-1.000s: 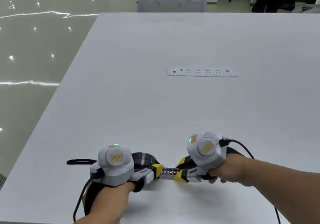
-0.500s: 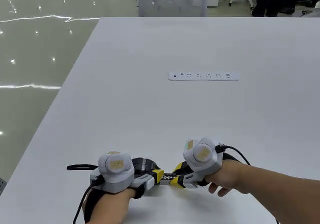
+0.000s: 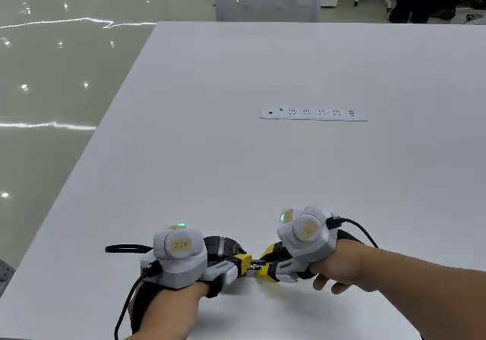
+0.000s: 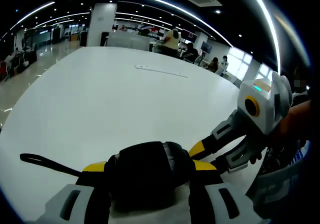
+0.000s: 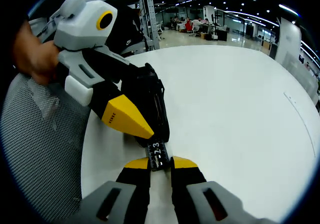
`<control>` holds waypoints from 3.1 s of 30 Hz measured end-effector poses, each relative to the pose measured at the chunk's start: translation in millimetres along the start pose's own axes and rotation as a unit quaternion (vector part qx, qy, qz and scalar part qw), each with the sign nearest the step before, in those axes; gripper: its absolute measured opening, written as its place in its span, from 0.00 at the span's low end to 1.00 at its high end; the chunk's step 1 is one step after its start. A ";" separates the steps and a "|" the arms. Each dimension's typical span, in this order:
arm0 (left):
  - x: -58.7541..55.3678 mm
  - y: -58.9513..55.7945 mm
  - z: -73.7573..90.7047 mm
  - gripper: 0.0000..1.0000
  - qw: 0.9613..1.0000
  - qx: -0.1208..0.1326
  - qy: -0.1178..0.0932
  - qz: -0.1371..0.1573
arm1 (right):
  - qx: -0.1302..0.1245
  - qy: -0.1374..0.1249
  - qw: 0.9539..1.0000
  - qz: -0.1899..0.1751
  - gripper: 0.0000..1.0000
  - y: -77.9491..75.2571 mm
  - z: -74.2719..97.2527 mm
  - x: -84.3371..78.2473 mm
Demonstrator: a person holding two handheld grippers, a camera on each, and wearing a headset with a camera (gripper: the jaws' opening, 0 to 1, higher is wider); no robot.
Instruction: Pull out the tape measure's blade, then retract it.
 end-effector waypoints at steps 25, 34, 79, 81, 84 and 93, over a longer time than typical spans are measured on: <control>0.7 0.3 -0.8 0.60 1.000 -0.002 0.001 0.002 | 0.011 0.003 1.000 0.016 0.14 0.6 -8.4 10.6; 0.3 0.0 -0.7 0.60 1.000 -0.003 0.001 -0.001 | 0.013 0.003 1.000 0.007 0.15 2.0 -6.0 8.6; 6.5 4.6 7.9 0.70 0.997 -0.059 0.033 -0.032 | -0.002 0.007 1.000 -0.007 0.23 4.8 -6.1 10.8; 8.4 6.6 9.7 0.82 0.997 -0.062 0.021 -0.040 | -0.005 0.003 1.000 -0.009 0.24 4.8 -1.5 11.3; 11.2 7.0 12.7 0.99 0.996 -0.073 0.014 -0.051 | -0.009 0.001 1.000 -0.010 0.27 5.3 4.6 11.2; 20.8 17.7 29.1 1.00 0.986 -0.080 -0.021 -0.145 | -0.034 -0.035 0.998 -0.029 0.38 7.5 37.3 3.5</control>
Point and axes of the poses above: the centre of the closed fingertips' face, and the gripper's own axes: z roughly backward along the fingers, y roughly to its left, x roughly out of its top, the point moved 9 cm from there along z, roughly backward along the fingers, and after that the axes turned 5 degrees about y, right-handed, at the moved point
